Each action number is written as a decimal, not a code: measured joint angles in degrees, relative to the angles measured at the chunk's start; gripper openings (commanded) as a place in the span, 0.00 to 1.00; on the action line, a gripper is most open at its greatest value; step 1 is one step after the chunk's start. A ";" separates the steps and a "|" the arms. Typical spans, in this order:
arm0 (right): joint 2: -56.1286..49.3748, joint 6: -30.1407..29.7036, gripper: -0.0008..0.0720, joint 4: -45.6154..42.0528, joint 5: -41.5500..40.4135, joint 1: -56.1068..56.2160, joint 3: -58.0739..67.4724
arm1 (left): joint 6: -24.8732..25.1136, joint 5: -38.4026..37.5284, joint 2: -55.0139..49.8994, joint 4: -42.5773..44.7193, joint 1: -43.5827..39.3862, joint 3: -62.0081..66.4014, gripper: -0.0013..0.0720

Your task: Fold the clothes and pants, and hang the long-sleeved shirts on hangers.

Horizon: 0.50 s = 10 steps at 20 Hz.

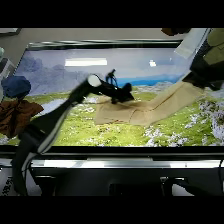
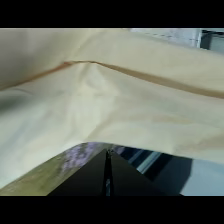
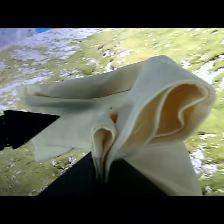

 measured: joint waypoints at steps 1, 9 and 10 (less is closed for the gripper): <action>-0.61 1.66 0.05 0.04 1.42 2.91 0.00 | -0.07 -3.67 2.60 4.26 2.47 0.02 0.04; -11.34 13.86 0.05 -4.37 15.21 24.98 -0.02 | 2.51 -25.46 19.21 22.64 21.57 0.02 0.04; -13.07 14.95 0.05 -4.74 16.74 26.80 -0.02 | 2.75 -26.34 20.15 23.10 22.95 0.02 0.04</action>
